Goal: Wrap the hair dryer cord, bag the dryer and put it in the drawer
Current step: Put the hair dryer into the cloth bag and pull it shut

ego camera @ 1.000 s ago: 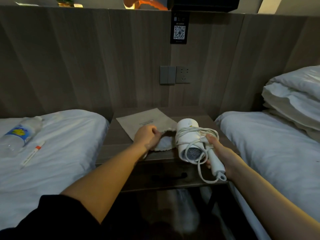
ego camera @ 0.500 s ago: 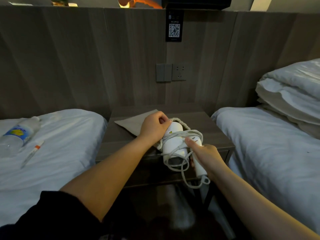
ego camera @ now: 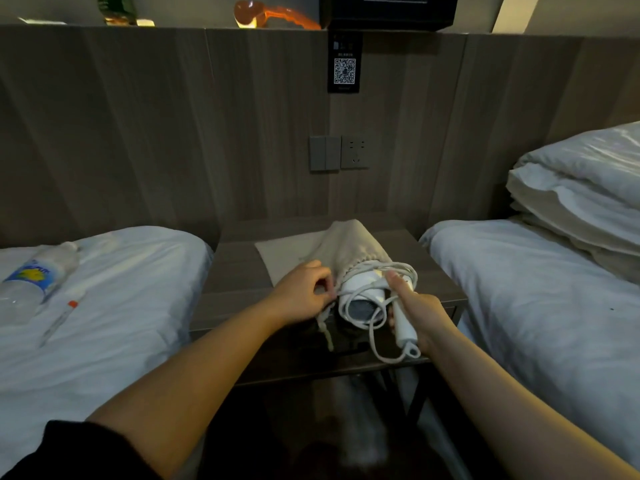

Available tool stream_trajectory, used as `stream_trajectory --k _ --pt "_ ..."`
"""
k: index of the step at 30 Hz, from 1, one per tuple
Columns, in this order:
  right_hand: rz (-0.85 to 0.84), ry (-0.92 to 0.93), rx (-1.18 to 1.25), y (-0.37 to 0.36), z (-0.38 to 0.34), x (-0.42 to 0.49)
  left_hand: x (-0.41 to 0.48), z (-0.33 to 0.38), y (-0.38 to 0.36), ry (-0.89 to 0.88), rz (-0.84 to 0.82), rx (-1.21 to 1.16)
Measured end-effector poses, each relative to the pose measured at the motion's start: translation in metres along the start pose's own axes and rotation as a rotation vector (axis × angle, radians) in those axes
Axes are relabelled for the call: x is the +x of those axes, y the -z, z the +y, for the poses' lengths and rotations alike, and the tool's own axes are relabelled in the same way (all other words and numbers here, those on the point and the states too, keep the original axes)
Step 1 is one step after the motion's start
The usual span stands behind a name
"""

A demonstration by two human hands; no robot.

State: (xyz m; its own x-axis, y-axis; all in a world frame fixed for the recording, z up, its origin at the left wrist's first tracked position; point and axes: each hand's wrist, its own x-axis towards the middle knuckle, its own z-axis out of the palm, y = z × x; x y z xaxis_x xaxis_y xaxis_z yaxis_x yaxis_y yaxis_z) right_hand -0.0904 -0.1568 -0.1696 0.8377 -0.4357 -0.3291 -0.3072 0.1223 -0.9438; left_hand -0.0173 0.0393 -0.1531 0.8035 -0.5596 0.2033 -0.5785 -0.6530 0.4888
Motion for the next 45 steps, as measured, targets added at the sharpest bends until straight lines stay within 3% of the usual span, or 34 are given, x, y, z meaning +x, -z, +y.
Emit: stream_trajectory --k 6,16,23,29,36,45 --pt "-0.014 0.113 -0.120 -0.005 -0.002 -0.002 0.022 0.023 0.003 0.029 0.170 -0.166" --pt "0.000 0.314 -0.244 -0.008 -0.002 -0.009 0.067 0.049 0.017 -0.065 0.060 0.350" --pt "-0.022 0.421 -0.417 -0.015 -0.009 -0.004 0.080 0.070 0.023 0.022 0.104 0.032" --pt "0.014 0.337 -0.363 -0.013 -0.014 0.006 0.066 0.074 0.021 -0.059 0.043 0.065" --pt "0.041 0.015 -0.076 -0.006 -0.009 0.016 0.036 0.040 0.010 -0.077 0.062 0.120" --pt "0.022 -0.079 0.045 -0.005 -0.006 0.037 -0.002 -0.016 -0.011 0.082 0.176 0.045"
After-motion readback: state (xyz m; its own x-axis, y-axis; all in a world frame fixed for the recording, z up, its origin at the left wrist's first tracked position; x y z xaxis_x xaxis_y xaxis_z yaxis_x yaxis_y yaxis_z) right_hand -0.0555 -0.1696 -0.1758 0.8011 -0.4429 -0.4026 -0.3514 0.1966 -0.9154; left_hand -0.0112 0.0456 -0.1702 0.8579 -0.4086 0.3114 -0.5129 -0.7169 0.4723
